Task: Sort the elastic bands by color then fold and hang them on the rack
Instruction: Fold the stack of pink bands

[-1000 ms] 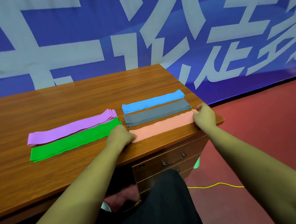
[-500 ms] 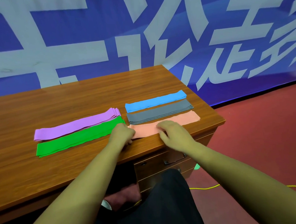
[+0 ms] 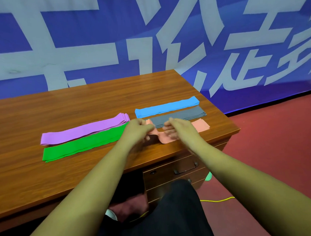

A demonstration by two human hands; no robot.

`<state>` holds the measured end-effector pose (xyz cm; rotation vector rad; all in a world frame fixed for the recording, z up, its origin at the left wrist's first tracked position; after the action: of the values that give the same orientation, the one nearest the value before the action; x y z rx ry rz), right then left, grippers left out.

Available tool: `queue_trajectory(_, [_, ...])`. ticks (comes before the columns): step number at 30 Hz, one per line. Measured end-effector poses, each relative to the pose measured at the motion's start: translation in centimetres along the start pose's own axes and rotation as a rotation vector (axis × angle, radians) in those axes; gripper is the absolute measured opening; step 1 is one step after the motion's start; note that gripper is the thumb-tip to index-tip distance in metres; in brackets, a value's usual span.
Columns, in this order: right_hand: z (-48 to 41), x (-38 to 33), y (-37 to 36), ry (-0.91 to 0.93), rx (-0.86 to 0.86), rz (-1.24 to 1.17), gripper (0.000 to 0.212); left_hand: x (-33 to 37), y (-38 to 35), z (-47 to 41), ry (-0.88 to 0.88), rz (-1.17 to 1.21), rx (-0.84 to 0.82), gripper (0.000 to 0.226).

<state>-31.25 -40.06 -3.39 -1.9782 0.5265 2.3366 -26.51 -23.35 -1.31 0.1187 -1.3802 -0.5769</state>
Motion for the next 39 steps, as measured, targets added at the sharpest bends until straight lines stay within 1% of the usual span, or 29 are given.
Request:
queue_trajectory(1, [-0.2, -0.3, 0.1, -0.095, -0.023, -0.168, 0.039, 0.5, -0.6, 0.0, -0.018, 0.032, -0.022, 0.016])
queue_trajectory(2, [-0.4, -0.5, 0.2, -0.156, -0.058, -0.279, 0.043, 0.9, -1.1, -0.1, -0.032, 0.063, -0.047, 0.016])
queue_trajectory(4, [-0.7, -0.7, 0.5, -0.225, -0.128, -0.386, 0.051, 1.5, -2.2, -0.3, -0.055, 0.101, -0.09, 0.013])
queue_trajectory(6, [-1.0, -0.6, 1.0, -0.245, -0.13, -0.405, 0.051, 1.7, -2.9, -0.8, -0.06, 0.111, -0.11, 0.014])
queue_trajectory(10, [-1.5, 0.1, 2.0, -0.225, -0.085, -0.403, 0.037, 1.8, -3.9, -1.6, -0.044, 0.123, -0.125, 0.023])
queue_trajectory(12, [-1.7, 0.5, 2.7, -0.249, -0.06, -0.385, 0.032, 1.7, -4.2, -1.8, -0.062, 0.19, -0.082, 0.023])
queue_trajectory(14, [-1.8, 0.4, 3.5, -0.259, -0.014, -0.38, 0.025, 1.3, -4.4, -1.9, -0.167, 0.242, 0.016, 0.019])
queue_trajectory(15, [-2.0, 0.3, 4.1, -0.255, 0.008, -0.386, 0.023, 1.0, -4.5, -2.0, -0.228, 0.221, 0.058, 0.025])
queue_trajectory(16, [-2.1, 0.1, 4.7, -0.245, 0.026, -0.394, 0.023, 0.7, -4.8, -2.0, -0.283, 0.139, 0.072, 0.035])
queue_trajectory(19, [-2.4, -0.3, 6.4, -0.217, 0.07, -0.408, 0.024, -0.1, -6.6, -2.1, -0.434, -0.25, 0.021, 0.073])
queue_trajectory(20, [-2.5, -0.3, 6.8, -0.218, 0.077, -0.417, 0.025, -0.3, -7.2, -2.2, -0.459, -0.302, 0.001, 0.08])
queue_trajectory(22, [-2.7, -0.2, 7.4, -0.231, 0.078, -0.45, 0.027, -0.4, -8.2, -2.4, -0.445, -0.298, -0.034, 0.086])
queue_trajectory(27, [-3.1, 0.1, 8.8, -0.258, 0.065, -0.547, 0.028, -0.6, -10.0, -3.1, -0.408, -0.279, -0.043, 0.069])
queue_trajectory(30, [-3.4, 0.5, 9.6, -0.28, 0.093, -0.605, 0.029, -0.8, -10.7, -3.3, -0.388, -0.34, -0.038, 0.065])
queue_trajectory(33, [-3.7, 1.0, 10.5, -0.281, 0.128, -0.586, 0.024, -1.2, -10.9, -3.7, -0.38, -0.36, -0.056, 0.062])
queue_trajectory(36, [-3.9, 1.4, 11.3, -0.287, 0.184, -0.417, 0.021, -1.4, -10.1, -3.9, -0.399, -0.366, -0.041, 0.056])
queue_trajectory(39, [-4.1, 1.8, 11.6, -0.306, 0.261, -0.111, 0.014, -1.3, -9.1, -3.9, -0.466, -0.404, -0.048, 0.053])
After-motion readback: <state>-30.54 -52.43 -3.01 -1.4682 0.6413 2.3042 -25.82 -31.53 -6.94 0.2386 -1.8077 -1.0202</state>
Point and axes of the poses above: each hand's wrist, its own z-axis away from the middle knuckle, its own y-axis out of the back of the hand, x = y × z, the point moved 3 cm from there along -z, towards the middle knuckle, and after that the axes turned 2 degrees about -z, right-handed, at the moved point
